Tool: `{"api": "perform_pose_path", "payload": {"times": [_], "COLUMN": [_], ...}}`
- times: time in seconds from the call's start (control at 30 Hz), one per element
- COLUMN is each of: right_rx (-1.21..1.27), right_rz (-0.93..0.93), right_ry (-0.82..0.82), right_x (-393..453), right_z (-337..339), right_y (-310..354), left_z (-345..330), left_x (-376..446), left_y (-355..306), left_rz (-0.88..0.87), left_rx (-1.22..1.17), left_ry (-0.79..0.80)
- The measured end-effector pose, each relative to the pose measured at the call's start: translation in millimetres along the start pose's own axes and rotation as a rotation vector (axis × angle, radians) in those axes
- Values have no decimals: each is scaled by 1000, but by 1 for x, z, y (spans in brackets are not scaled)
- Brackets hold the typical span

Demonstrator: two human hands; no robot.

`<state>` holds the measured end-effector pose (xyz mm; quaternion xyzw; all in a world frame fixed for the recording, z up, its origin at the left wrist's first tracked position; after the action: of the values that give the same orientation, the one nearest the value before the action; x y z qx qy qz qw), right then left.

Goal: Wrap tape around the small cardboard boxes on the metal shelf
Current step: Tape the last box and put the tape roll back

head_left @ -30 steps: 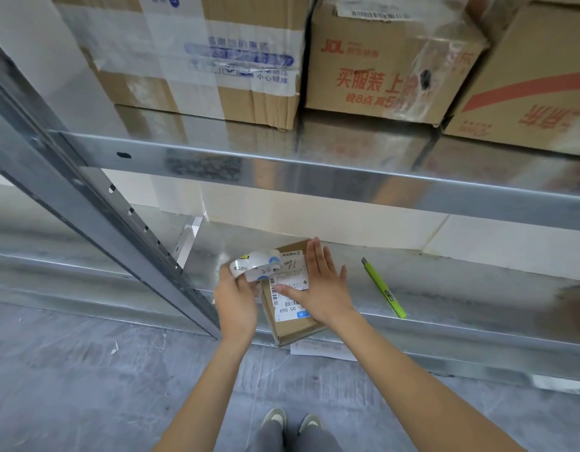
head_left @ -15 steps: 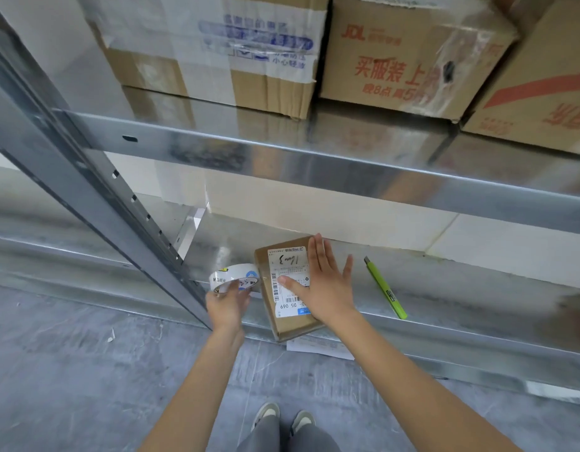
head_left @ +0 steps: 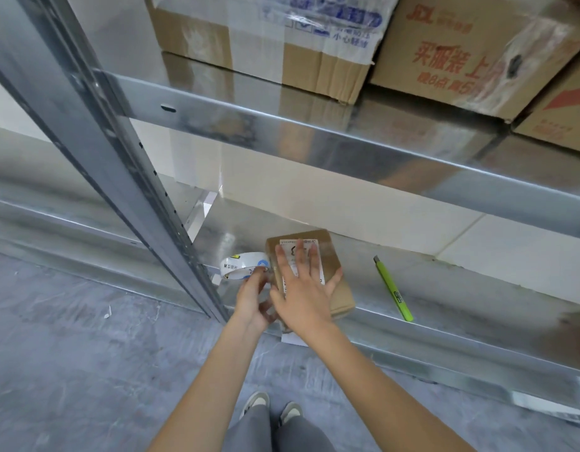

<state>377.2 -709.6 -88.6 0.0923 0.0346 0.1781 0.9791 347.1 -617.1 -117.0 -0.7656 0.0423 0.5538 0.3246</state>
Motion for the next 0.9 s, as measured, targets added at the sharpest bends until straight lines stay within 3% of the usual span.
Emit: {"api": "perform_pose_path", "payload": {"times": [0.17,0.27,0.4,0.5,0.63,0.8,0.9], "right_rx": [45,265,811,1115,1230,1162,1095], "right_rz": [-1,-47,-225,-319,-416,-539,-506], "right_ry": [77,57,-121,-193,-182,-282,-314], "right_x": [1,1,2,-5,-11,-22,-29], "right_z": [8,20,33,42,44,38,39], "right_y": [3,-3,-25,-41,-60,-69,-73], "left_z": [-7,-12,-37,-62,-90,-105,-102], "left_x": [-16,-35,-62,-74,-80,-86,-83], "left_y": [15,7,-15,-14,-22,-18,-29], "left_rz": [-136,-345,-831,-949,-1123,-1352,-1413], "left_rx": [-178,-149,280,781,1200,1348,1344], "left_ry": [-4,-130,-220,-233,-219,-166,-120]}}
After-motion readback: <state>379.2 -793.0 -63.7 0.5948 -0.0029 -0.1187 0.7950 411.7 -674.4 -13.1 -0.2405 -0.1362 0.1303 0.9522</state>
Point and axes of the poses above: each hand's wrist, its own x-axis towards the middle knuckle, its own z-axis out of the back of the hand, y = z × x, the point moved 2 cm from there along x, towards the middle knuckle, and after that the axes turned 10 degrees about -y, right-handed, at the moved point
